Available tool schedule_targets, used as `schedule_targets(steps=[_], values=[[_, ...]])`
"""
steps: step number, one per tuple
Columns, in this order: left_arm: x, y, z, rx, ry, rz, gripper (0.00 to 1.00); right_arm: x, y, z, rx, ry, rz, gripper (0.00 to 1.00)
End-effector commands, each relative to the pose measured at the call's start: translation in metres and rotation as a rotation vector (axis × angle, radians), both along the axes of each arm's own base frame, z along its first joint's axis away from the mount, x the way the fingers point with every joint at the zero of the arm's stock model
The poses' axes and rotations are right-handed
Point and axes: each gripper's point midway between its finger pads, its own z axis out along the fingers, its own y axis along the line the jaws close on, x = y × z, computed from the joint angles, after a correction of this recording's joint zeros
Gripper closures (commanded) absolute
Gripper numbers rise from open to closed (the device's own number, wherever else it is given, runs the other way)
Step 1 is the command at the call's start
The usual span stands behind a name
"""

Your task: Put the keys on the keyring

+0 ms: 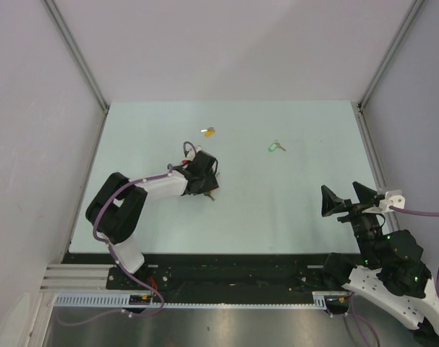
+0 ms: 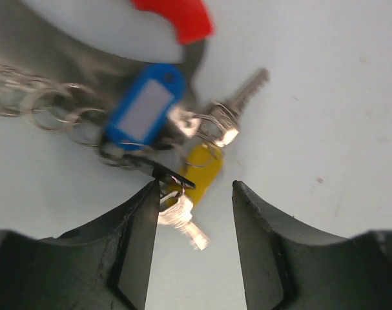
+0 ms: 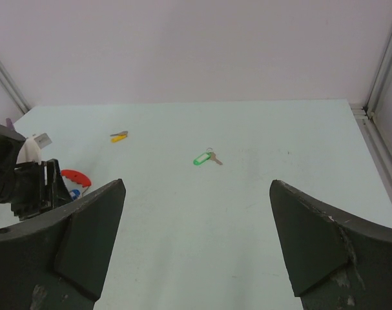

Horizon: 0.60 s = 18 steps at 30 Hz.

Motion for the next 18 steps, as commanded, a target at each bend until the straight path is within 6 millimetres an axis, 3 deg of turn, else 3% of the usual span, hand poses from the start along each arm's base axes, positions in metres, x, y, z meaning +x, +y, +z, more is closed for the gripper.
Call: schedule_targets(steps=[1, 6, 9, 14, 18], values=[[-0.015, -0.073, 0.027, -0.102, -0.029, -0.150, 0.46, -0.001, -0.001, 0.005, 0.004, -0.022, 0.004, 0.00], [-0.032, -0.136, 0.071, -0.133, -0.140, -0.323, 0.41, -0.001, 0.000, 0.004, -0.002, -0.022, 0.007, 0.00], [-0.027, -0.138, 0.092, -0.120, -0.201, -0.327, 0.37, -0.001, 0.000, 0.004, -0.005, -0.023, 0.010, 0.00], [-0.011, -0.084, 0.091, 0.043, -0.236, -0.213, 0.26, -0.001, 0.002, 0.004, -0.006, -0.025, 0.022, 0.00], [0.011, -0.028, 0.082, 0.118, -0.217, -0.148, 0.17, -0.002, 0.005, 0.005, -0.009, -0.028, 0.035, 0.00]])
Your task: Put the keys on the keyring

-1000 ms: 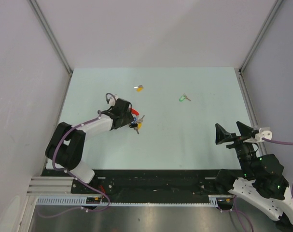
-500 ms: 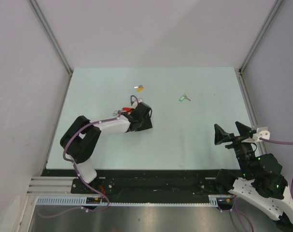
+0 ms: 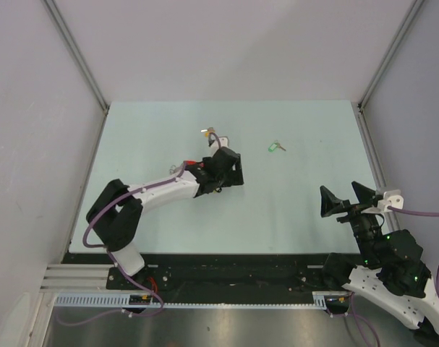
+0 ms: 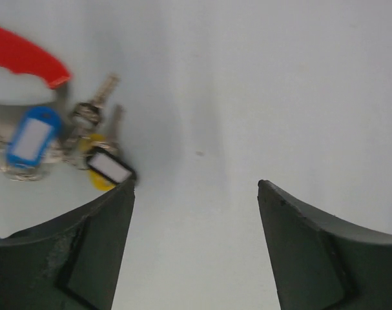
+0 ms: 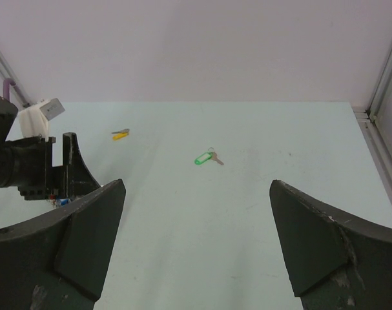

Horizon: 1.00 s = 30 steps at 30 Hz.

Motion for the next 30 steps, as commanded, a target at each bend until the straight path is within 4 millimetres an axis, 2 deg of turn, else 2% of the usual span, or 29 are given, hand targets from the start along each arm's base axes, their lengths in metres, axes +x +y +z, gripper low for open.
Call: schedule_targets(steps=[1, 2, 3, 6, 9, 11, 12, 13, 15, 16, 19, 20, 26, 27, 29, 30], values=[[0.026, 0.080, 0.003, 0.133, -0.040, 0.131, 0.15, -0.002, 0.002, 0.005, 0.007, -0.024, 0.020, 0.00], [0.031, 0.089, 0.003, 0.147, -0.048, 0.143, 0.14, -0.002, 0.002, 0.006, 0.008, -0.025, 0.022, 0.00], [0.042, 0.108, 0.001, 0.162, -0.042, 0.172, 0.13, -0.002, 0.003, 0.005, 0.005, -0.024, 0.026, 0.00], [0.058, 0.141, -0.011, 0.159, 0.003, 0.214, 0.10, -0.002, 0.004, 0.005, 0.003, -0.025, 0.032, 0.00], [0.077, 0.159, -0.023, 0.168, 0.027, 0.234, 0.09, -0.002, 0.004, 0.005, 0.001, -0.024, 0.034, 0.00], [0.081, 0.164, -0.032, 0.177, 0.055, 0.230, 0.10, -0.002, 0.004, 0.004, -0.002, -0.022, 0.032, 0.00], [0.089, 0.167, -0.030, 0.179, 0.051, 0.230, 0.10, -0.002, 0.004, 0.004, -0.001, -0.023, 0.034, 0.00], [0.088, 0.167, -0.042, 0.195, 0.084, 0.219, 0.10, -0.002, 0.004, 0.004, -0.002, -0.022, 0.035, 0.00], [0.094, 0.168, -0.044, 0.209, 0.096, 0.214, 0.11, -0.002, 0.005, 0.004, -0.003, -0.023, 0.036, 0.00], [0.089, 0.169, -0.054, 0.228, 0.136, 0.206, 0.12, -0.002, 0.005, 0.004, -0.006, -0.021, 0.038, 0.00], [0.084, 0.164, -0.062, 0.215, 0.168, 0.177, 0.17, -0.002, 0.006, 0.004, -0.006, -0.023, 0.041, 0.00], [0.079, 0.156, -0.063, 0.180, 0.186, 0.145, 0.18, -0.002, 0.006, 0.004, -0.008, -0.022, 0.041, 0.00], [0.039, 0.133, -0.079, 0.149, 0.268, 0.044, 0.20, -0.003, 0.008, 0.004, -0.007, -0.024, 0.051, 0.00], [0.026, 0.121, -0.080, 0.123, 0.285, 0.014, 0.21, -0.003, 0.009, 0.004, -0.007, -0.024, 0.056, 0.00], [0.012, 0.104, -0.081, 0.081, 0.305, -0.022, 0.21, -0.003, 0.009, 0.004, -0.006, -0.026, 0.056, 0.00], [-0.005, 0.086, -0.082, 0.033, 0.342, -0.062, 0.22, -0.003, 0.009, 0.004, -0.007, -0.027, 0.057, 0.00]])
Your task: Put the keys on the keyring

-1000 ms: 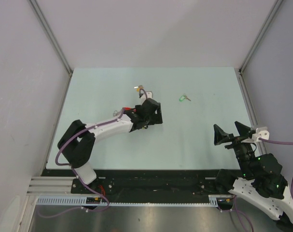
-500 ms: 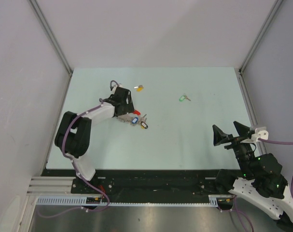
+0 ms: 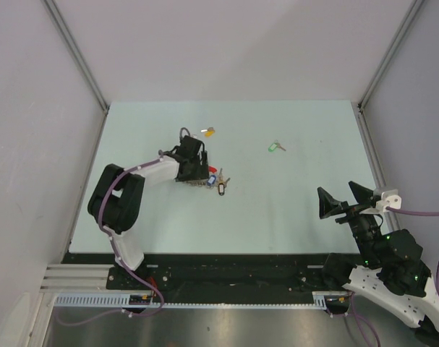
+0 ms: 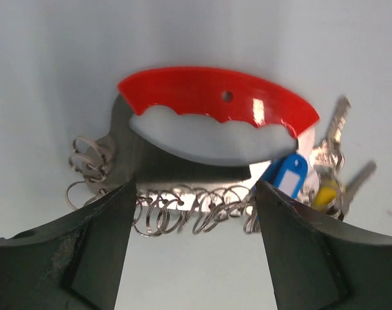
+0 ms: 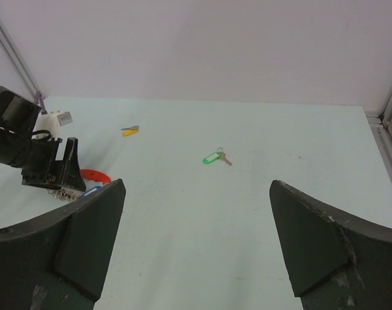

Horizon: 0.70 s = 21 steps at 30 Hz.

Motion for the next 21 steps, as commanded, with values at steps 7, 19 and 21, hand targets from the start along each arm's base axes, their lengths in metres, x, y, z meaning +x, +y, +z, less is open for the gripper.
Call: schedule_targets(steps=[7, 19, 21], values=[[-0.112, -0.126, 0.021, -0.309, 0.169, -0.280, 0.21, -0.001, 0.001, 0.003, -0.006, -0.022, 0.014, 0.00], [-0.103, -0.080, 0.085, -0.138, -0.099, -0.272, 0.41, -0.001, 0.003, 0.003, -0.011, -0.023, 0.026, 0.01], [-0.105, -0.074, 0.075, -0.092, -0.091, -0.322, 0.46, -0.002, 0.004, 0.002, -0.017, -0.020, 0.032, 0.01]])
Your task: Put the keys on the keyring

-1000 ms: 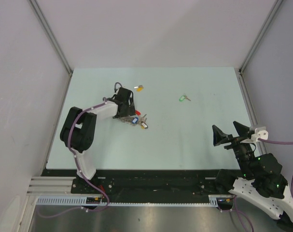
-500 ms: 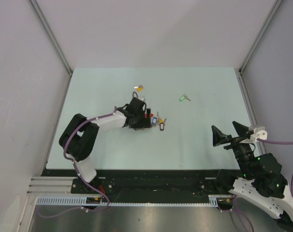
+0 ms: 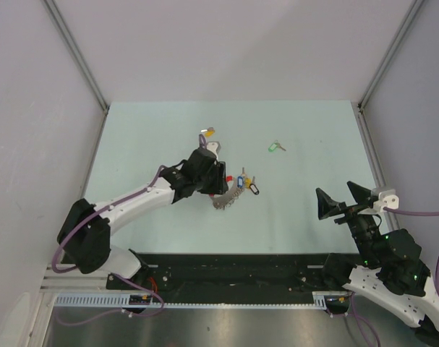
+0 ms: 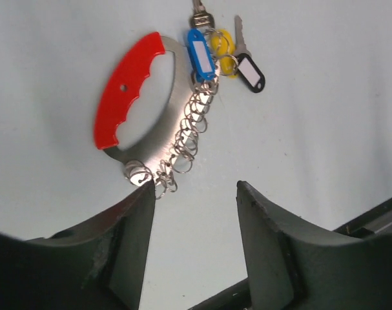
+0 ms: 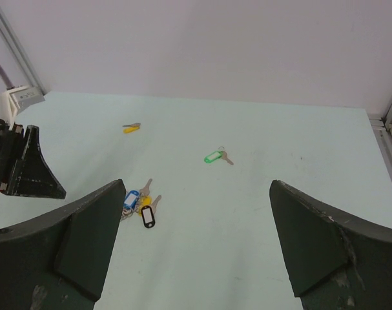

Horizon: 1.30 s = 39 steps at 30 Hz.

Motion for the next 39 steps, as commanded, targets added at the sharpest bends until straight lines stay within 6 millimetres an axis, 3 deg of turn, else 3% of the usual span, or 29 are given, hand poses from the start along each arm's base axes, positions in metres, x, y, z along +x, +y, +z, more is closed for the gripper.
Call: schedule_targets(steps=[1, 11, 19, 21, 27, 32, 34, 35, 36, 37, 39], values=[[-0.004, 0.029, -0.025, 0.172, -0.011, -0.039, 0.47, -0.002, 0.002, 0.004, 0.002, -0.018, 0.024, 0.01], [-0.005, 0.042, -0.075, 0.221, 0.117, -0.022, 0.54, -0.003, 0.004, 0.003, -0.003, -0.017, 0.035, 0.01], [-0.014, 0.015, -0.087, 0.119, 0.198, -0.063, 0.57, -0.003, 0.005, 0.003, -0.003, -0.019, 0.037, 0.02], [-0.022, 0.000, -0.087, 0.076, 0.221, -0.103, 0.57, -0.003, 0.005, 0.004, -0.002, -0.020, 0.037, 0.02], [-0.042, -0.034, -0.077, 0.024, 0.249, -0.162, 0.57, -0.004, 0.005, 0.004, -0.004, -0.018, 0.044, 0.02], [-0.057, -0.056, -0.049, -0.054, 0.220, -0.189, 0.55, -0.005, 0.004, 0.014, 0.021, -0.004, 0.049, 0.02], [-0.056, -0.051, -0.044, -0.046, 0.201, -0.168, 0.54, -0.001, 0.012, 0.011, -0.022, 0.046, 0.050, 0.01], [-0.054, -0.049, -0.031, -0.060, 0.170, -0.157, 0.54, 0.001, 0.016, 0.009, -0.036, 0.069, 0.053, 0.00], [-0.053, -0.043, -0.029, -0.042, 0.156, -0.143, 0.53, 0.000, 0.018, 0.017, -0.031, 0.081, 0.060, 0.00], [-0.046, -0.036, -0.022, -0.022, 0.115, -0.112, 0.52, 0.007, 0.032, 0.005, -0.085, 0.149, 0.065, 0.00], [-0.042, -0.022, -0.003, 0.001, 0.062, -0.091, 0.49, 0.010, 0.047, 0.001, -0.096, 0.213, 0.086, 0.00]])
